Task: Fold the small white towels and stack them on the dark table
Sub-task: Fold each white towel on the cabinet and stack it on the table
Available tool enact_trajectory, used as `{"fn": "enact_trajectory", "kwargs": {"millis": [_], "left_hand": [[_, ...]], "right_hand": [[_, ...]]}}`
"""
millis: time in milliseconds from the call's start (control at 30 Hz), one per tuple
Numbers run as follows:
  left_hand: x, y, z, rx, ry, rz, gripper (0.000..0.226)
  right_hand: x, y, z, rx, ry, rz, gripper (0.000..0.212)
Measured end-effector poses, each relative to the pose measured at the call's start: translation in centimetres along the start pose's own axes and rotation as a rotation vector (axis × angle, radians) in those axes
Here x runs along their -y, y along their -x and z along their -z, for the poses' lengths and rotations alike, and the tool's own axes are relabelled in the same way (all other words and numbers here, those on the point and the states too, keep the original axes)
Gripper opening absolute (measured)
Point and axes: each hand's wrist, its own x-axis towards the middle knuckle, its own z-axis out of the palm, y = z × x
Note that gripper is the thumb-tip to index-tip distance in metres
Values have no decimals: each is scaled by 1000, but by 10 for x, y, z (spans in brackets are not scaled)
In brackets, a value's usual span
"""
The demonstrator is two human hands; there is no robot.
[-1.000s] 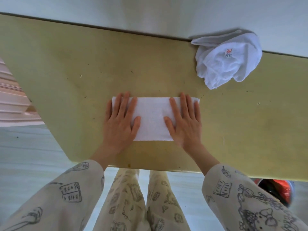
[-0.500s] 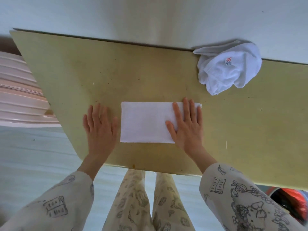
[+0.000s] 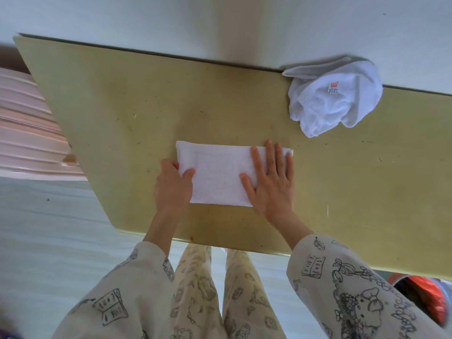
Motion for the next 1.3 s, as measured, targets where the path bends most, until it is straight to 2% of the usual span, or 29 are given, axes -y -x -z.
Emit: {"fn": "enact_trajectory", "kwargs": {"millis": [100, 167, 233, 500, 567, 633, 700, 767, 833, 900, 967, 1100, 1300], "left_hand": [[-1, -5, 7, 134, 199, 95, 47], [0, -7, 10, 168, 302, 120, 45], [1, -7, 9, 126, 334, 106, 37], [-4, 8, 5, -140, 299, -152, 21], [-15, 19, 5, -168, 291, -238, 17], [-27, 31, 1, -169, 284, -314, 15], [-40, 42, -7, -155, 263, -390, 16], [-50, 51, -17, -138, 244, -454, 16], [-59, 58, -31, -121, 227, -509, 15], [-67, 63, -47, -99, 212, -537, 16], [-74, 65, -64, -92, 184, -542, 18], [-83, 67, -94, -59, 112, -550, 26], [-83, 71, -115, 138, 65, -563, 25]], "right_hand": [[-1, 0, -1, 9, -6, 7, 65], [-2, 1, 0, 4, -9, 8, 65], [-1, 1, 0, 0, -13, 7, 65], [-2, 0, 2, 17, -50, 12, 63], [-2, -1, 9, -37, -192, 18, 60], [-2, -2, 30, -104, -539, -58, 53], [-8, 2, 53, -160, -863, -235, 44], [-22, 4, 71, -200, -1053, -441, 29], [-39, 7, 79, -86, -1197, -578, 19], [-49, 12, 76, 85, -1258, -620, 17], [-53, 15, 70, 154, -1267, -629, 18], [-55, 13, 60, 157, -1341, -706, 19], [-59, 12, 56, 183, -1384, -754, 23]]}}
